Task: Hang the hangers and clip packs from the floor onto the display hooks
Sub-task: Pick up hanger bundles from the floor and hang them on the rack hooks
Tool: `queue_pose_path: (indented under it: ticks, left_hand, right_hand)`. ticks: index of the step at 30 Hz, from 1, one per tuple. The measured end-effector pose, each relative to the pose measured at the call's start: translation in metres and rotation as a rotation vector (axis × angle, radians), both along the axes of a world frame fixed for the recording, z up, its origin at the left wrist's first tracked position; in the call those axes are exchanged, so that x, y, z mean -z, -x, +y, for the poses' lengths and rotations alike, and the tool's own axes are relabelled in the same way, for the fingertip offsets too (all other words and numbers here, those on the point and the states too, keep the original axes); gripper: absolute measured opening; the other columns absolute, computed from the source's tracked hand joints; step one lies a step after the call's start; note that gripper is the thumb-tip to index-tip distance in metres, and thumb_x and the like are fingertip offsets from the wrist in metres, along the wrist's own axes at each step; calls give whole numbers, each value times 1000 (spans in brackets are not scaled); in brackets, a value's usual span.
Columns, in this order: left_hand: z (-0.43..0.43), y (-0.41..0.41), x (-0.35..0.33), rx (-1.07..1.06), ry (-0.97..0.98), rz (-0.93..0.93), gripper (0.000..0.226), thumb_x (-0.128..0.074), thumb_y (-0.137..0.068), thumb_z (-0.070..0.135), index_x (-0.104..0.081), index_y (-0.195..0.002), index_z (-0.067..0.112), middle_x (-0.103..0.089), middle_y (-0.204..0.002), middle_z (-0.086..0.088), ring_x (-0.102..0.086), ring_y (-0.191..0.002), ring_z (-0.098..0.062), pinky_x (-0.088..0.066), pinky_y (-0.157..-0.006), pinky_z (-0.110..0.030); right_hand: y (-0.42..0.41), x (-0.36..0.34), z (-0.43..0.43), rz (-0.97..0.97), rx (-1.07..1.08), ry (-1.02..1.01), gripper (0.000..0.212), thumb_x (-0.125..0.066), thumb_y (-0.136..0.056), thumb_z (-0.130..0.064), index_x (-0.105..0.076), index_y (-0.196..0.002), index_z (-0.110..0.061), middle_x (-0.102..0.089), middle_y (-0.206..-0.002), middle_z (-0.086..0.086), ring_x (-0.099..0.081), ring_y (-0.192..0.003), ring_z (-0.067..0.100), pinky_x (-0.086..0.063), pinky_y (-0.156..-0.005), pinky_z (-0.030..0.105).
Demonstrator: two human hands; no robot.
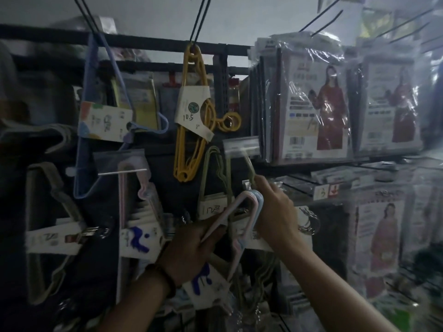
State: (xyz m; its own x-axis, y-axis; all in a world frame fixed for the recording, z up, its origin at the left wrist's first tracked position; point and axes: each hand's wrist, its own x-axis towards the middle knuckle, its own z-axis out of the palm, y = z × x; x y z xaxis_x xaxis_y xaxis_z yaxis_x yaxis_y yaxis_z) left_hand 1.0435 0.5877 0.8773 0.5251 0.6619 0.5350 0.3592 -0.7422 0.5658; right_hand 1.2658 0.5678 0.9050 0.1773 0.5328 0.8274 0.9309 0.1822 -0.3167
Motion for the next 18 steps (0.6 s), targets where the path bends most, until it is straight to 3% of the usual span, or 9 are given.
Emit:
queue_pose_path:
  ticks: [2, 4, 8, 11, 12, 14, 16, 18]
  left_hand:
    - [0, -6, -2, -37, 29, -26, 32, -53, -107, 34, -64, -137, 30, -69, -95, 40, -64, -82, 16, -49, -72, -5]
    - [1, -9, -1, -54, 41, -56, 29, -53, -107, 33, -61, -135, 38, -71, -85, 35, -65, -78, 12, -51, -68, -12]
    - [1, -4, -4, -80, 105, -161, 24, -51, -105, 40, -62, -117, 58, -76, -110, 19, -67, -97, 10, -52, -83, -15]
    - [-5, 13, -3, -142, 88, -166, 28, -47, -107, 37, -60, -122, 57, -70, -107, 38, -65, -98, 16, -48, -83, -6]
    - [-4, 22, -1, -169, 73, -181, 29, -46, -106, 39, -61, -127, 54, -69, -113, 39, -63, -106, 16, -48, -92, -9]
    - [-1, 38, 4, -224, 85, -213, 32, -46, -106, 44, -64, -132, 48, -71, -120, 30, -65, -113, 8, -53, -103, -28]
    - [-1, 50, 5, -255, 99, -217, 29, -44, -108, 42, -65, -127, 50, -77, -109, 20, -73, -85, -3, -61, -82, -34]
    - [-6, 59, 3, -293, 82, -191, 30, -44, -108, 39, -61, -123, 58, -77, -87, 13, -62, -51, -12, -54, -52, -28]
  right_hand:
    - [-1, 2, 6, -4, -10, 21, 23, -63, -98, -14, -56, -117, -25, -64, -94, 2, -62, -73, 28, -49, -55, 37]
    - [-3, -1, 12, 27, -77, 17, 15, -63, -97, -14, -55, -106, -24, -63, -88, 1, -60, -69, 26, -50, -55, 39]
    - [-6, -12, 38, 99, -83, 165, 9, -50, -105, -25, -58, -103, -25, -67, -84, 0, -60, -72, 26, -41, -57, 35]
    - [-4, -15, 64, 159, -126, 228, 19, -42, -108, -28, -60, -106, -26, -72, -92, 7, -66, -82, 32, -51, -65, 39]
    - [-2, -15, 72, 153, -127, 230, 17, -43, -107, -26, -60, -106, -26, -72, -93, 7, -66, -83, 32, -49, -64, 38]
    - [1, -15, 90, 93, -101, 233, 15, -44, -106, -22, -58, -109, -25, -72, -95, 8, -66, -84, 32, -41, -63, 35]
    - [7, -14, 106, 4, -69, 267, 17, -44, -105, -16, -58, -113, -23, -72, -98, 11, -70, -88, 36, -43, -64, 35]
    - [13, -15, 118, -37, -21, 300, 18, -46, -103, -13, -60, -113, -20, -72, -97, 12, -73, -89, 36, -50, -63, 38]
